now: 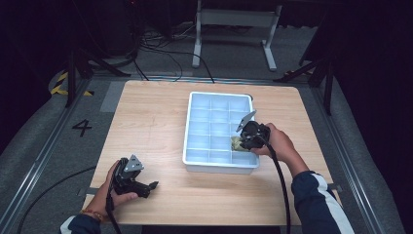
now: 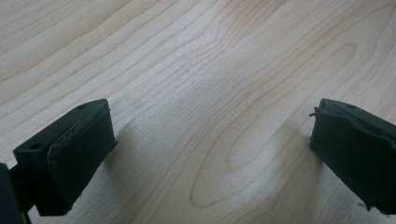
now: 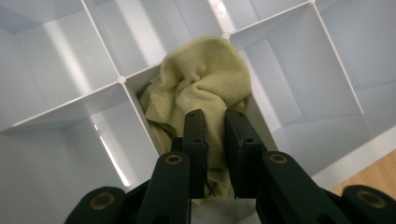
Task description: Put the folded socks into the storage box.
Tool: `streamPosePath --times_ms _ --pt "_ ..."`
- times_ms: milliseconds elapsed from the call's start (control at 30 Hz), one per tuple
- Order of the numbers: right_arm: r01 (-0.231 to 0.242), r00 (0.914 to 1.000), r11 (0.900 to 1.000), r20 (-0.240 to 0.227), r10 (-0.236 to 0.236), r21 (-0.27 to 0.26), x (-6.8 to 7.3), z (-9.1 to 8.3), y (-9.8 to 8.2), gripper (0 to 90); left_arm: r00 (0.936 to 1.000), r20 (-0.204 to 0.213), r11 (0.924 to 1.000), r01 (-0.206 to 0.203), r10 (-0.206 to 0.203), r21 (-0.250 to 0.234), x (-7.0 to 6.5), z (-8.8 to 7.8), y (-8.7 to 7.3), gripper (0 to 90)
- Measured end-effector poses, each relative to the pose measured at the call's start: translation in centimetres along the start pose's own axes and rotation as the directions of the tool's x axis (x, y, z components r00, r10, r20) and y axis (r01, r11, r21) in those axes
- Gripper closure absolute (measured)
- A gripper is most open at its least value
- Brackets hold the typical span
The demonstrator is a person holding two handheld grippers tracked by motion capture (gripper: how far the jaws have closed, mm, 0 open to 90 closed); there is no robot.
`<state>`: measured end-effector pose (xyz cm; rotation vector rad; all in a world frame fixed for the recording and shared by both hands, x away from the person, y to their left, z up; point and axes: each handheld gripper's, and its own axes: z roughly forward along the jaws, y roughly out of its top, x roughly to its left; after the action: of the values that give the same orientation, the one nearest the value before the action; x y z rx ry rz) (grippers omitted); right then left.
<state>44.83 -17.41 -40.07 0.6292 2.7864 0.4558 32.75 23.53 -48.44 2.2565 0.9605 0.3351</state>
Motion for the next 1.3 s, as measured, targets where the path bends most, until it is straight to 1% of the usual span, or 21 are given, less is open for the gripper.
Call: streamPosePath --times_ms 100,133,233,367,433,467,533,567,633,833,867,1000,1133,1200,1300 --pt "0.005 1.0 1.0 0.005 -0.005 0.014 0.1 0.3 0.1 79.8 1.0 0.0 1.0 0.0 0.0 0.0 0.0 0.0 0.0 0.0" --pt "0.008 0.9999 1.0 0.01 -0.008 0.027 0.2 0.6 0.2 80.0 1.0 0.0 1.0 0.0 0.0 0.0 0.0 0.0 0.0 0.0" --pt "0.012 0.9998 0.999 0.014 -0.012 0.031 0.4 0.8 0.2 80.0 1.0 0.0 1.0 0.0 0.0 0.0 0.0 0.0 0.0 0.0" --pt "0.006 0.9999 1.0 0.013 -0.006 0.023 0.3 0.7 0.1 79.2 1.0 0.0 1.0 0.0 0.0 0.0 0.0 0.0 0.0 0.0" --pt "0.005 0.9999 1.0 0.011 -0.005 0.005 0.3 0.4 -0.1 77.7 1.0 0.0 1.0 0.0 0.0 0.0 0.0 0.0 0.0 0.0" --pt "0.005 0.9999 1.0 0.011 -0.005 0.005 0.3 0.4 -0.1 77.7 1.0 0.0 1.0 0.0 0.0 0.0 0.0 0.0 0.0 0.0" --pt "-0.008 0.9999 1.0 0.011 0.008 -0.03 0.3 -0.4 -0.5 76.4 1.0 0.0 1.0 0.0 0.0 0.0 0.0 0.0 0.0 0.0" --pt "-0.008 0.9999 1.0 0.011 0.008 -0.03 0.3 -0.4 -0.5 76.4 1.0 0.0 1.0 0.0 0.0 0.0 0.0 0.0 0.0 0.0" --pt "-0.017 0.9998 0.998 0.013 0.017 -0.058 0.2 -1.1 -0.8 75.1 1.0 0.0 1.0 0.0 0.0 0.0 0.0 0.0 0.0 0.0" --pt "-0.021 0.9996 0.994 0.019 0.023 -0.104 0.4 -2.2 -1.5 73.1 1.0 -0.001 1.0 0.0 0.0 0.0 0.0 0.0 0.0 0.0" --pt "-0.021 0.9996 0.993 0.016 0.023 -0.12 0.4 -2.6 -1.8 72.8 1.0 -0.001 1.0 0.001 -0.001 0.0 0.0 0.0 0.0 0.0" --pt "-0.019 0.9994 0.99 0.026 0.023 -0.138 0.5 -3.2 -2.2 71.4 1.0 -0.001 1.0 0.001 -0.001 0.0 0.0 0.0 0.0 0.0" --pt "-0.018 0.9994 0.986 0.026 0.023 -0.168 0.8 -4.0 -2.7 70.1 1.0 -0.001 1.0 0.001 -0.001 0.0 0.0 0.0 0.0 0.0" --pt "-0.015 0.9992 0.982 0.034 0.022 -0.187 1.1 -4.6 -3.1 69.0 1.0 -0.002 1.0 0.001 -0.001 -0.001 0.0 0.0 0.0 0.0" --pt "-0.01 0.9991 0.981 0.038 0.018 -0.195 1.2 -4.9 -3.5 68.1 1.0 -0.002 1.0 0.001 -0.001 0.0 0.0 0.0 0.0 0.0"
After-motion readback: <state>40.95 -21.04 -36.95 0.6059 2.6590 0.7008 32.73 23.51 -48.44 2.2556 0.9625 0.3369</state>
